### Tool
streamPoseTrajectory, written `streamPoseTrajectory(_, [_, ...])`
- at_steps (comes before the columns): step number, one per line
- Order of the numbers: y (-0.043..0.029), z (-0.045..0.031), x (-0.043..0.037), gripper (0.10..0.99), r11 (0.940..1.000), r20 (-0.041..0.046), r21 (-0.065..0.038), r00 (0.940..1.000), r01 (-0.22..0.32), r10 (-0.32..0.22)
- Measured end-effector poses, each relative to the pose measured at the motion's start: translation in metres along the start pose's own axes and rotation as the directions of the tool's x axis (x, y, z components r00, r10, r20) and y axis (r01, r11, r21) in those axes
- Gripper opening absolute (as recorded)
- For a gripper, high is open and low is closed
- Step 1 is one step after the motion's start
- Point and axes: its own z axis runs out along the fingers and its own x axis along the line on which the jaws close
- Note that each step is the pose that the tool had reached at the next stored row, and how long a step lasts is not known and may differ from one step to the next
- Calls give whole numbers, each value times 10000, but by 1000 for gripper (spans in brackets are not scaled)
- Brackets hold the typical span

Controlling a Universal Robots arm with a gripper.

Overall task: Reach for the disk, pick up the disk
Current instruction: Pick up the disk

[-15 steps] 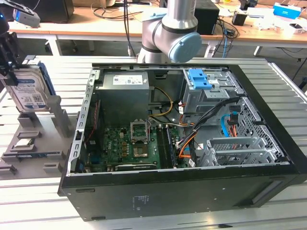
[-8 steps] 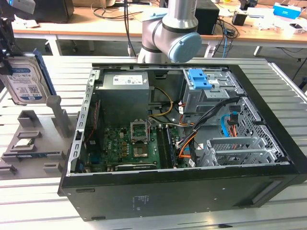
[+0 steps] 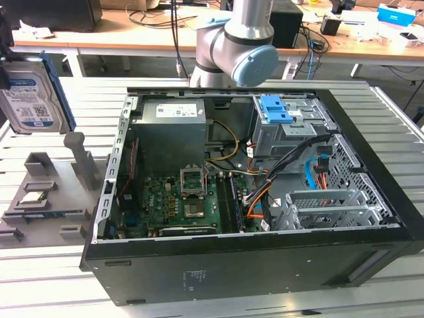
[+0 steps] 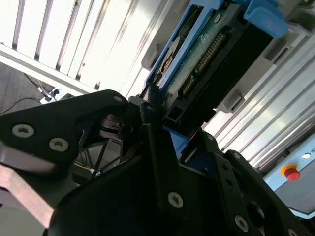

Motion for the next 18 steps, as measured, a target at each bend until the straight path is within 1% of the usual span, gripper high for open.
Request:
streamPoseTrajectory(1, [2,-51,-5,365,10000,0,0,10000,0,0])
streamPoseTrajectory(8, [7,-198,-19,365,10000,0,0,10000,0,0])
streamPoseTrajectory(10, [10,-270,-27,365,10000,0,0,10000,0,0])
streamPoseTrajectory(11, [10,-291,-30,365,10000,0,0,10000,0,0])
streamPoseTrajectory(13, [13,-366,-37,365,10000,0,0,10000,0,0])
streamPoseTrajectory(15, [15,-410,-42,365,10000,0,0,10000,0,0])
streamPoseTrajectory(16, [16,-453,-46,365,10000,0,0,10000,0,0])
streamPoseTrajectory(18, [18,-502,-51,365,10000,0,0,10000,0,0])
